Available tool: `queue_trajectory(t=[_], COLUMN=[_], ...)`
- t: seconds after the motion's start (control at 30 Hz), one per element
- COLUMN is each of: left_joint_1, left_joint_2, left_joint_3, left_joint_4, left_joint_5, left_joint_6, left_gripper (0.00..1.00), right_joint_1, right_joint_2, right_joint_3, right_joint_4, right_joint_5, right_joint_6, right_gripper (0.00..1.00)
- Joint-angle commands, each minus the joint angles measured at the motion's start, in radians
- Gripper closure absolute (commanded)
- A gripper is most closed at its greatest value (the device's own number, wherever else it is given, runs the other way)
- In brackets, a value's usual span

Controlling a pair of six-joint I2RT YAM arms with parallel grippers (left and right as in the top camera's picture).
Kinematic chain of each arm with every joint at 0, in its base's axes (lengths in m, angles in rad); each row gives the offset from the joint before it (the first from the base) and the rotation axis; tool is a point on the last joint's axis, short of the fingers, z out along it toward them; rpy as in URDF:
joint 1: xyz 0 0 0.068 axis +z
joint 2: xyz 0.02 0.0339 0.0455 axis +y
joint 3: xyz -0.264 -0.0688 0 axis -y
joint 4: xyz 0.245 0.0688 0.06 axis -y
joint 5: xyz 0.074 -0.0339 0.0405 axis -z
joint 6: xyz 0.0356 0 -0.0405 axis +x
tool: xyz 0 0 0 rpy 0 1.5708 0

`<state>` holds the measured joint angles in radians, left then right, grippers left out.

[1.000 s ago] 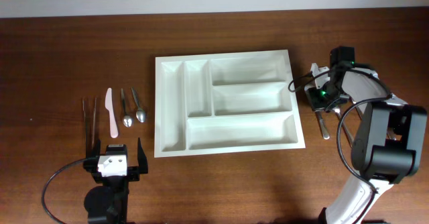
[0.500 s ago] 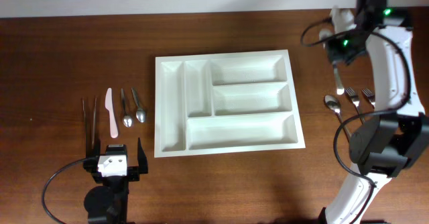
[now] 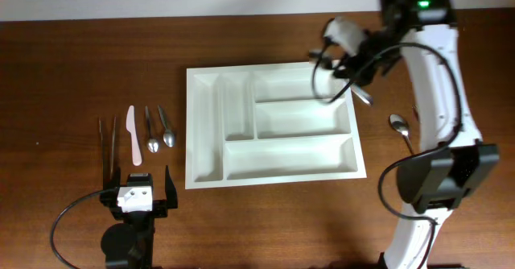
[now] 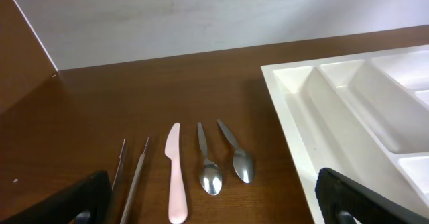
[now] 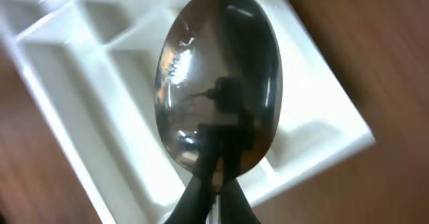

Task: Pack container
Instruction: 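Lift the spoon and carry it into the tray's middle compartment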

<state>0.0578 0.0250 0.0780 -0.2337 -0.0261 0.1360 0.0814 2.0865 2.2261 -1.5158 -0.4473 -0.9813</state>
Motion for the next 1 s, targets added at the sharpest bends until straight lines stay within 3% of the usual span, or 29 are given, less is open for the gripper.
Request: queue_trajectory(t=[0.0, 0.27, 0.67, 0.93, 0.97], left_joint_1=[-0.006, -0.006, -0.006, -0.006, -0.006], left_joint_2=[-0.008, -0.008, -0.008, -0.008, -0.008], left_joint_3=[-0.007, -0.007, -0.007, -0.007, -0.007], left_joint_4=[0.006, 0.006, 0.006, 0.006, 0.006], left_joint_5=[0.011, 0.011, 0.011, 0.011, 0.011], left_joint_6=[0.016, 0.016, 0.016, 0.016, 0.016], left_gripper=[0.01, 0.01, 0.01, 0.01, 0.01], right_joint_1=[0.074, 0.169, 0.172, 0.172, 0.172], right_joint_2=[-0.004, 0.027, 0.058, 0.060, 0.060], right_joint_3=[-0.008, -0.129, -0.433, -0.459, -0.459], right_joint_4=[-0.012, 0.006, 0.251, 0.317, 0.317], right_joint_5=[-0.050, -0.042, -0.031, -0.012, -0.012], right_joint_6=[-0.219, -0.373, -0.372, -0.372, -0.372], right_gripper=[0.96, 0.96, 0.96, 0.96, 0.81])
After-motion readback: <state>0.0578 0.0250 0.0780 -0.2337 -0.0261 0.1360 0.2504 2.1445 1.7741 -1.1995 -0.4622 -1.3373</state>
